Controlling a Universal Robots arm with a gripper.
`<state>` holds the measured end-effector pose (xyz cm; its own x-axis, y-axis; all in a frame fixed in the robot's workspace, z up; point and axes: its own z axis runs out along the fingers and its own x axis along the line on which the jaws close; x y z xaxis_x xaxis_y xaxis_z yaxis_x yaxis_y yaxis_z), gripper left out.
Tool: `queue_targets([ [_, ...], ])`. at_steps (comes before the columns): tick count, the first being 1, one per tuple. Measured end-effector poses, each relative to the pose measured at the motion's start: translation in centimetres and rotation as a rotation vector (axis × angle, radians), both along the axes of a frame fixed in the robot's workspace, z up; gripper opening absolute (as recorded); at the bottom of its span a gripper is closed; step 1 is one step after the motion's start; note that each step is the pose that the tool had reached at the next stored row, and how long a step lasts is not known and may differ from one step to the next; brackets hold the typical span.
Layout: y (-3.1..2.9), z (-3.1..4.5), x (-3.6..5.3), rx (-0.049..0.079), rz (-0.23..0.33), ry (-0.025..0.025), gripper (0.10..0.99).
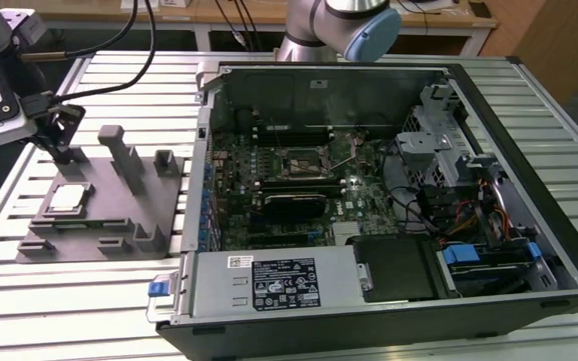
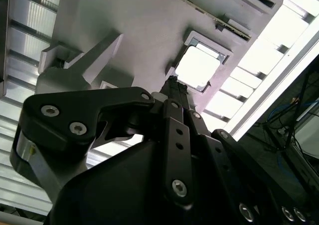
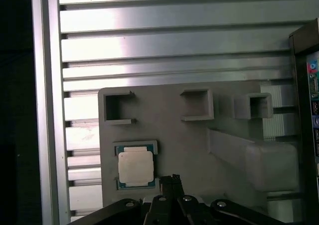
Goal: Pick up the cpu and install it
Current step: 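Pick up the cpu and move it towards the insertion slot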
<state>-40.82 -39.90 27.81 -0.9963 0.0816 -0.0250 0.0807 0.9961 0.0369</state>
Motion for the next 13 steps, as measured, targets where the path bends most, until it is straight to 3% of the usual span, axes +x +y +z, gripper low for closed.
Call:
queue_targets([
  [13,-0.01,-0.83,-0.48,0.000,0.000,0.0001,0.106],
])
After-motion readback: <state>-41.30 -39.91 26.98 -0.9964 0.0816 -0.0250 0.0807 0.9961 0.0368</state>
